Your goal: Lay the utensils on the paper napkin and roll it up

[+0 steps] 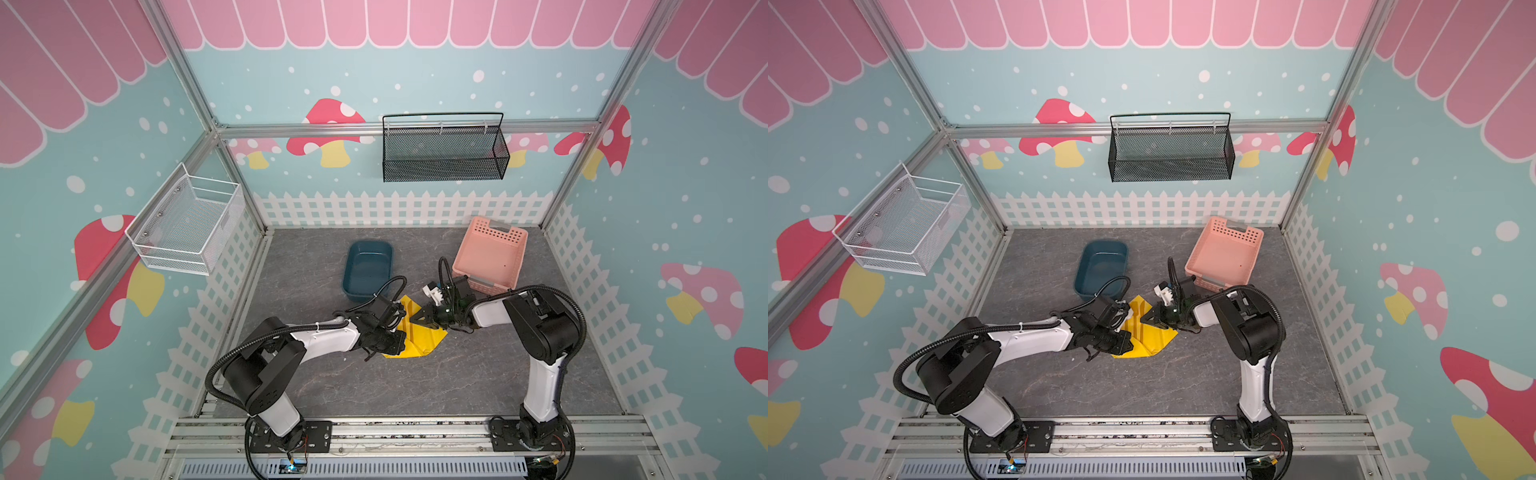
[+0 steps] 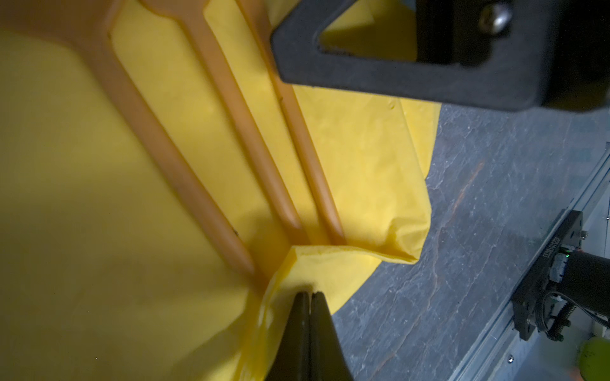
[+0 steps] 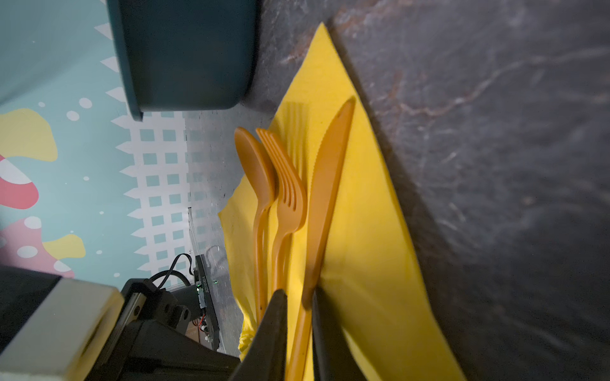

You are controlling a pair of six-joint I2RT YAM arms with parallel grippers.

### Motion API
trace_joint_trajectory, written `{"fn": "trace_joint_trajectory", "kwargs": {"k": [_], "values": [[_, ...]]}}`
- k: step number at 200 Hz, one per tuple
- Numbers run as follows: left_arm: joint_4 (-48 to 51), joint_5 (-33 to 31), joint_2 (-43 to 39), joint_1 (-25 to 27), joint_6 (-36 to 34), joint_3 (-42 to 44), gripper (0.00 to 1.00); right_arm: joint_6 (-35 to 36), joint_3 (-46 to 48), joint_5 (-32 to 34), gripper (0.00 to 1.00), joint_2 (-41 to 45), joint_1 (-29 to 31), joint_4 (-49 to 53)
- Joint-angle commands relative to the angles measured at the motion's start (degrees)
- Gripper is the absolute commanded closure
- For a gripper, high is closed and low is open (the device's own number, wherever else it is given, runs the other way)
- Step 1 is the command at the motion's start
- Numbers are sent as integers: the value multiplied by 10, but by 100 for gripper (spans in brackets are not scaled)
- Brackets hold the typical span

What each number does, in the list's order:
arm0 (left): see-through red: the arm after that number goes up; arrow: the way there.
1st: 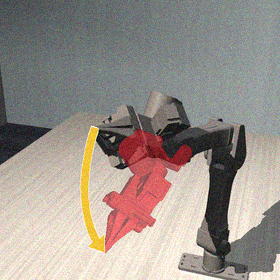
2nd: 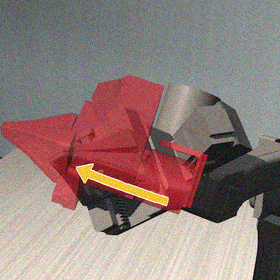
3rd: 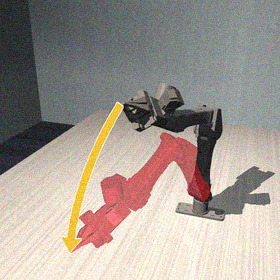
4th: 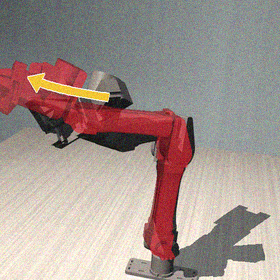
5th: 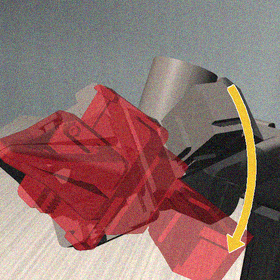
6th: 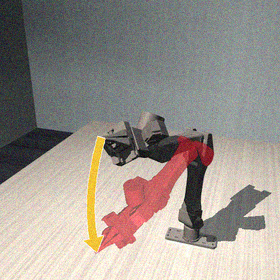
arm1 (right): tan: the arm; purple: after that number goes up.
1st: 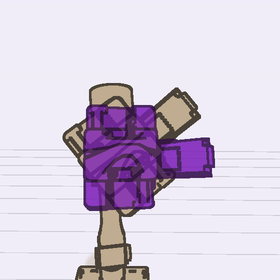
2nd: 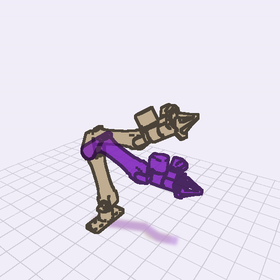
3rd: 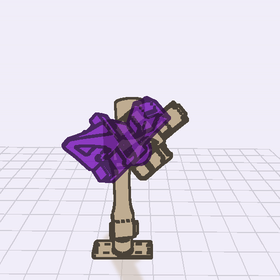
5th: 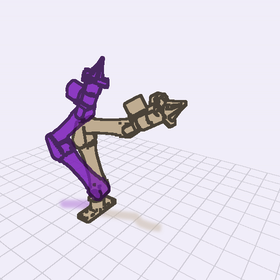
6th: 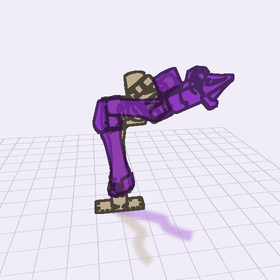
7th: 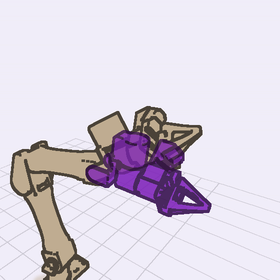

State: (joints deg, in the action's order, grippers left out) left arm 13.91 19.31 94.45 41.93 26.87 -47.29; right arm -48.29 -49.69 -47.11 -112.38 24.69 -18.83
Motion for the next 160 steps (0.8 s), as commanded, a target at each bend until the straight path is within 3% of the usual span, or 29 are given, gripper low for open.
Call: {"fn": "trace_joint_trajectory", "kwargs": {"k": [1,79,160], "values": [[3,-3,1,2,11,-10,99,1,-7,-3,82,-8,-3,-2],[3,-5,3,0,8,-17,99,2,8,0,82,58,-3,4],[3,0,24,-1,-4,-34,99,18,115,-4,83,173,8,67]]}}
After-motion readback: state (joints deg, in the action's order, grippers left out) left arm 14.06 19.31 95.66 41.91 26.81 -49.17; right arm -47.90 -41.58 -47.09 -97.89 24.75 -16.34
